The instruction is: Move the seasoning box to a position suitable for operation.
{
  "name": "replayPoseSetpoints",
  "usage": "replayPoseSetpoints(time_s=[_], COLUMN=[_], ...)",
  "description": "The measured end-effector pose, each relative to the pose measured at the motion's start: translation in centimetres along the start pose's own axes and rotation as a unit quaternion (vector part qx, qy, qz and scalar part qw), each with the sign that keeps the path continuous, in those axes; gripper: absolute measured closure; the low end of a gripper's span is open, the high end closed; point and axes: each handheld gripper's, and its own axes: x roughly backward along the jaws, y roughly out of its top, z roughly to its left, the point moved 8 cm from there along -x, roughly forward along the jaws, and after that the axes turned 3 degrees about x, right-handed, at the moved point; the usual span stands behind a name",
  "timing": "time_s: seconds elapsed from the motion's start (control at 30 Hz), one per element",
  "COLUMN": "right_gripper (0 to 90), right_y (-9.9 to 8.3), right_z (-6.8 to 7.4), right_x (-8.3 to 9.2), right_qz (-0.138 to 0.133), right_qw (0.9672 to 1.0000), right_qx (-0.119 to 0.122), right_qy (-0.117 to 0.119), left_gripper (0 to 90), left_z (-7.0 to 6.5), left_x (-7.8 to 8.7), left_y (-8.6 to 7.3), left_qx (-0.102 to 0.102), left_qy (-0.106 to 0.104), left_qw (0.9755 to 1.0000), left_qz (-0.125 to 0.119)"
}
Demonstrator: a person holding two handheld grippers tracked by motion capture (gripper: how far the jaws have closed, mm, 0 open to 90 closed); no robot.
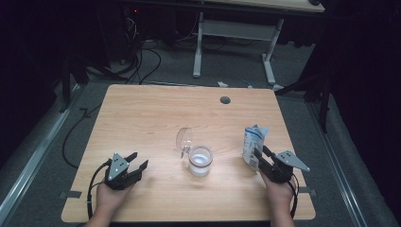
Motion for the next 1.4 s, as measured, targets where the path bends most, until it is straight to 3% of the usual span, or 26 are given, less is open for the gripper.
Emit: replayPoseSetpoints(time_s=[0.2,0.37,0.77,1.13,1.4], right_gripper=[50.0,48.1,49.8,49.3,48.1], right_y=[-0.3,-0.6,-1.1,-1.5,-2.2], right_z=[0.2,0.2,0.4,0.7,1.1], right_x=[-0.2,0.0,0.5,0.6,1.9], right_qz=[0.008,0.013,0.023,0.031,0.034], right_qw=[1.0000,0.9998,0.9995,0.9990,0.9985], right_qx=[0.001,0.006,0.008,0.016,0.028], right_qy=[-0.006,-0.012,-0.019,-0.026,-0.033], left_gripper=[47.0,46.9,45.0,40.9,42.1], left_z=[-0.1,-0.4,-0.8,-1.1,-1.5], left_x=[-0.2,-0.6,-1.9,-2.5,-2.8], left_y=[0.1,0.3,0.3,-0.2,-0.5], left_qx=[0.003,0.007,0.018,0.013,0.015], left_qy=[-0.003,-0.008,-0.021,-0.021,-0.040], left_qw=[1.0000,0.9999,0.9992,0.9987,0.9976], left_qz=[0.005,0.008,0.028,0.044,0.055])
